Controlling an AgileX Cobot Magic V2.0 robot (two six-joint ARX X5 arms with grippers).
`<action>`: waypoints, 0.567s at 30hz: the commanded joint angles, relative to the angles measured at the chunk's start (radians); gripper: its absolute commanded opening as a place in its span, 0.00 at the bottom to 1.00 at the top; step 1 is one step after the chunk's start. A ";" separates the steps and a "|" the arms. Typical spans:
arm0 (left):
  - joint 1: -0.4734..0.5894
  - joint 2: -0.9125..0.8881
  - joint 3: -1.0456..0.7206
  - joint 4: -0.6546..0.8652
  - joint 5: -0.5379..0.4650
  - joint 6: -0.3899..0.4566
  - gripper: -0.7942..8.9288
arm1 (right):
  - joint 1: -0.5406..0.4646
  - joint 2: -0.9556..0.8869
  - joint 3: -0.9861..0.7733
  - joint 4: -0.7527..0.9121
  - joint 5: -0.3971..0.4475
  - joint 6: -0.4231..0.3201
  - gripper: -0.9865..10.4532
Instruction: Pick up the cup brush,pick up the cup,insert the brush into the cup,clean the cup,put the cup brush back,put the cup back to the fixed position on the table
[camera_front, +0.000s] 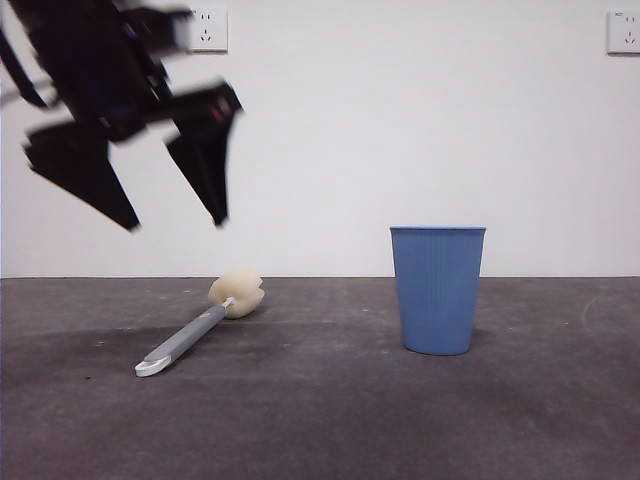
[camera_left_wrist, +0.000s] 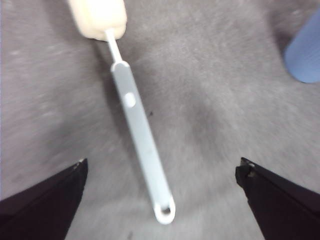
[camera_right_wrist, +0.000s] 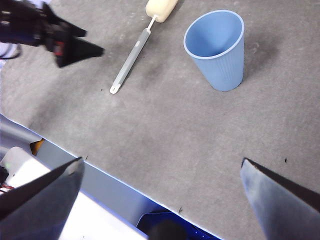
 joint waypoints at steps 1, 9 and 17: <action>-0.009 0.075 -0.002 0.027 -0.006 -0.039 0.60 | 0.002 0.000 0.003 0.005 0.003 0.007 0.61; -0.010 0.206 -0.002 0.076 -0.036 -0.065 0.60 | 0.002 0.000 0.003 0.005 0.003 0.007 0.61; -0.016 0.264 -0.002 0.102 -0.059 -0.092 0.54 | 0.002 0.000 0.003 0.005 0.003 0.007 0.61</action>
